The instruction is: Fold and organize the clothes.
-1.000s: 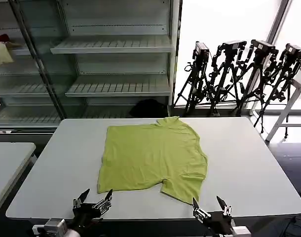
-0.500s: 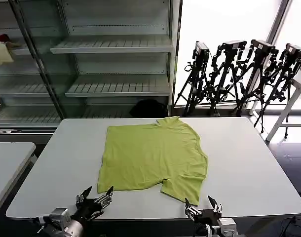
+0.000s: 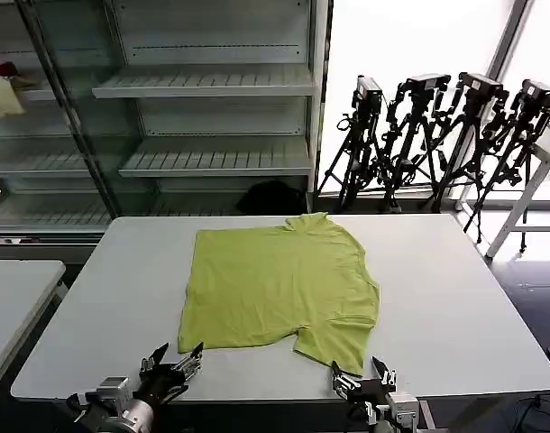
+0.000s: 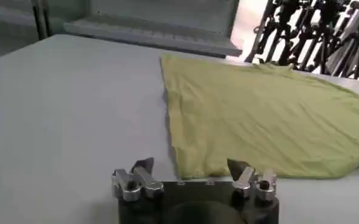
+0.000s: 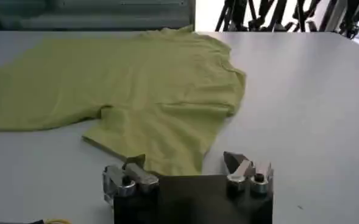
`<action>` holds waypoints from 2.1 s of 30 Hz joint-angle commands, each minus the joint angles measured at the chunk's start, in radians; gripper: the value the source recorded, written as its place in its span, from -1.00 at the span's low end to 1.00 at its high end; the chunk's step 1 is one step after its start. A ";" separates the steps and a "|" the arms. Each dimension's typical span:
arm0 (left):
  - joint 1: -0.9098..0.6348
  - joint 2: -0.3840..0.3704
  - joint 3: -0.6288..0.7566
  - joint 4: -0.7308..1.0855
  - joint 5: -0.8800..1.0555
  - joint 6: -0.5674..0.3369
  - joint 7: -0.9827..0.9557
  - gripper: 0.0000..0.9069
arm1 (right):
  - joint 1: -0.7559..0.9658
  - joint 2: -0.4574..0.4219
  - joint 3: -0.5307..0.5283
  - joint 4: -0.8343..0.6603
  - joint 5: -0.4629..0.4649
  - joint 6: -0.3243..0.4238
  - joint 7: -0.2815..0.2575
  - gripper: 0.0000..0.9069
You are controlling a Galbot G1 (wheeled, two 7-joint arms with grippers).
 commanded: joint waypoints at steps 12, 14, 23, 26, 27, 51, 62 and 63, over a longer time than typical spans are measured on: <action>0.003 0.002 0.007 0.014 0.010 -0.009 0.012 -1.00 | 0.016 0.001 -0.013 -0.002 -0.013 -0.001 0.003 -1.00; 0.009 0.004 0.005 -0.006 0.010 -0.012 0.013 -1.00 | 0.019 0.004 -0.016 0.003 -0.019 0.000 0.010 -1.00; 0.011 0.013 -0.008 -0.060 -0.006 -0.050 0.004 -1.00 | 0.011 -0.018 0.013 0.069 -0.037 0.005 0.013 -1.00; 0.000 0.017 -0.017 -0.093 -0.022 -0.052 -0.005 -1.00 | 0.023 -0.030 0.046 0.094 -0.036 0.005 0.009 -1.00; -0.005 0.019 -0.018 -0.096 -0.027 -0.051 -0.007 -1.00 | 0.026 -0.034 0.054 0.099 -0.034 0.004 0.003 -1.00; -0.502 -0.035 0.089 0.178 -0.079 -0.039 -0.144 -1.00 | 0.486 -0.110 0.038 -0.231 -0.037 -0.010 -0.356 -1.00; -0.537 -0.071 0.166 0.260 -0.024 -0.054 -0.121 -1.00 | 0.598 -0.103 0.010 -0.381 -0.092 0.035 -0.422 -1.00; -0.530 -0.071 0.167 0.260 -0.019 -0.054 -0.116 -1.00 | 0.608 -0.098 0.006 -0.391 -0.095 0.040 -0.425 -1.00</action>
